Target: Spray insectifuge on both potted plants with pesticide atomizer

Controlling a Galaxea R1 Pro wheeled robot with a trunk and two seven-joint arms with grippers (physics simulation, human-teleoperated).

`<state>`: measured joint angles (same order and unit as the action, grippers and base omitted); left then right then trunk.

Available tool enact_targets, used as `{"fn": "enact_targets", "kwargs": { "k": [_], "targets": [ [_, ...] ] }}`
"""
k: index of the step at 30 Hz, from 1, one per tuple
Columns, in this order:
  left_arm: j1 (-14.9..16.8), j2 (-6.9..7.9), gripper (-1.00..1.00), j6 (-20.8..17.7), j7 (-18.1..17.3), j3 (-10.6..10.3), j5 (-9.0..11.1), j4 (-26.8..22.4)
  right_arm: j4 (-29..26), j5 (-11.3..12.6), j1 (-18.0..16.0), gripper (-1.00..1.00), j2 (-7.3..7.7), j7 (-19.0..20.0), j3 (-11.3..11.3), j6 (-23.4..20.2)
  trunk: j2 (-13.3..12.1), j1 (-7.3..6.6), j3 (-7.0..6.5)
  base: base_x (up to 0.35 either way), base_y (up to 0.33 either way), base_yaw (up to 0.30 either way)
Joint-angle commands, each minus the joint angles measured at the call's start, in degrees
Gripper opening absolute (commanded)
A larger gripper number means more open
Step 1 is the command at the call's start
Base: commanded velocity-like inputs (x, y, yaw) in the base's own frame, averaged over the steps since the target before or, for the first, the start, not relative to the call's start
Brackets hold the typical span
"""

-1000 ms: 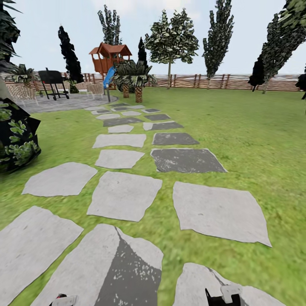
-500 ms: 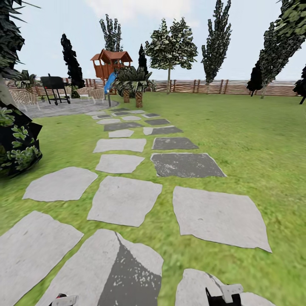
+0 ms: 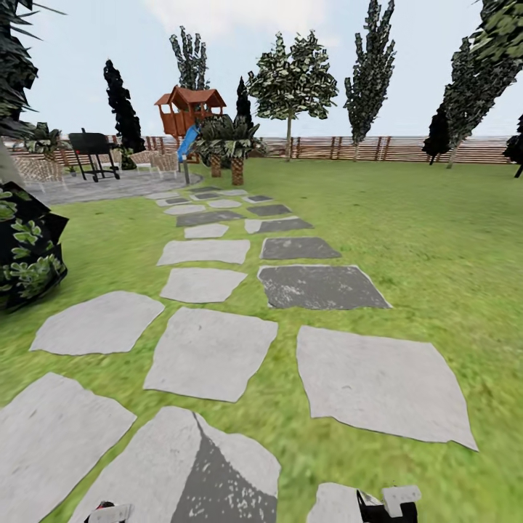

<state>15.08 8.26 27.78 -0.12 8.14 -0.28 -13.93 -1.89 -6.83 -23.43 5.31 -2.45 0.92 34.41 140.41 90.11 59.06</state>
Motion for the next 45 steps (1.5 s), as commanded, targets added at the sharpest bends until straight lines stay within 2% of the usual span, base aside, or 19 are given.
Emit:
{"fn": "enact_targets", "kwargs": {
  "k": [1, 8, 14, 19, 24, 26, 31, 45],
  "targets": [
    [0.03, -0.01, -1.0, 0.18, 0.06, 0.12, -0.09, 0.05, 0.05, -0.56, -0.03, 1.0, -0.01, -0.26, 0.11, 0.14, 0.02, 0.02, 0.05, 0.337, 0.0, 0.0],
    [0.02, 0.41, -1.0, 0.12, 0.34, 0.24, 0.09, 0.05, 0.05, -0.56, -0.03, 1.0, -0.12, -0.23, 0.04, 0.15, 0.02, 0.02, 0.05, 0.339, 0.0, 0.0],
    [0.04, 0.45, -1.0, 0.16, 3.85, 0.15, 0.0, 0.11, 0.05, -0.56, -0.03, 1.0, -0.29, -0.27, 0.03, 0.15, 0.02, 0.02, 0.05, 0.339, 0.0, 0.0],
    [0.04, 0.1, -1.0, 0.17, 4.44, -0.17, -0.28, 0.16, 0.02, -0.49, -0.03, 1.0, -0.51, -0.49, 0.12, 0.22, 0.02, 0.02, 0.05, 0.339, 0.0, 0.0],
    [0.04, 0.0, -1.0, 0.21, 4.15, -0.3, -0.34, 0.14, 0.1, -0.49, -0.03, 1.0, -0.5, -7.49, 0.03, 0.09, 0.02, 0.02, 0.05, 0.339, 0.0, 0.0],
    [0.04, -0.02, -1.0, 0.24, 3.98, -0.37, -0.34, 0.15, 0.23, -0.58, -0.03, 1.0, -0.68, -8.34, -0.08, 0.08, 0.02, 0.02, 0.05, 0.339, 0.0, 0.0],
    [0.04, -0.08, -1.0, 0.24, 3.89, -0.46, -0.34, 0.21, 0.27, -0.77, -0.03, 1.0, -2.1, -8.68, -0.13, 0.06, 0.02, 0.02, 0.05, 0.339, 0.0, 0.0],
    [0.03, -0.09, -1.0, 0.24, 3.89, -0.4, -0.13, 0.22, 0.22, -0.82, -0.03, 1.0, -2.29, -8.71, -0.22, 0.08, 0.02, 0.02, 0.05, 0.339, 0.0, 0.0]
  ]
}}
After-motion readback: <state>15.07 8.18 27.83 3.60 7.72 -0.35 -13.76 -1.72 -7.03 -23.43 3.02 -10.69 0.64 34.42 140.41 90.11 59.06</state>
